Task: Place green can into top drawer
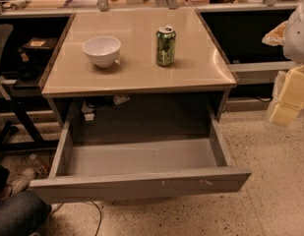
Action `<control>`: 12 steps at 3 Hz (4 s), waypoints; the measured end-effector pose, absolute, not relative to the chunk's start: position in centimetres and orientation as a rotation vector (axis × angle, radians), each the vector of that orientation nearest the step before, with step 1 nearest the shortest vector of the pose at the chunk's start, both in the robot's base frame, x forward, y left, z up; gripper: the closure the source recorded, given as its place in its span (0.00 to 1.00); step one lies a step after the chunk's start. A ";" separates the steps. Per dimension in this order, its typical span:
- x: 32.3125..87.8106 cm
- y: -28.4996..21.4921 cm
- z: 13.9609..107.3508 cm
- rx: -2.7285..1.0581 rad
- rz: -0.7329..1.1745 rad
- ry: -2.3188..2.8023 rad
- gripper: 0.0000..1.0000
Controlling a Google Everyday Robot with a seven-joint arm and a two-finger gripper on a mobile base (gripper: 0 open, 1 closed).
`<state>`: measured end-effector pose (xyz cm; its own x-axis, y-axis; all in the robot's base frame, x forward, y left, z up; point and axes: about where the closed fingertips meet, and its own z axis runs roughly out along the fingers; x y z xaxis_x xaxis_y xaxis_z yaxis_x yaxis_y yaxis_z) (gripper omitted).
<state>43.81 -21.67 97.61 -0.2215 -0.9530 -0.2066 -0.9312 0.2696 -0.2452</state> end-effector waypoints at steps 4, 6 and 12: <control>53.0 -19.5 96.6 -1.405 0.055 2.249 0.00; 53.8 -19.2 95.8 -1.342 0.101 2.240 0.00; 68.9 -14.2 90.5 -1.006 0.358 2.144 0.00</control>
Offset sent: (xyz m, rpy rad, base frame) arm 0.0551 0.0127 0.0064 0.2261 -0.0608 -0.1771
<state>68.92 -14.19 90.47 -0.4280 -0.5507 -0.7166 -0.7536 0.6551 -0.0534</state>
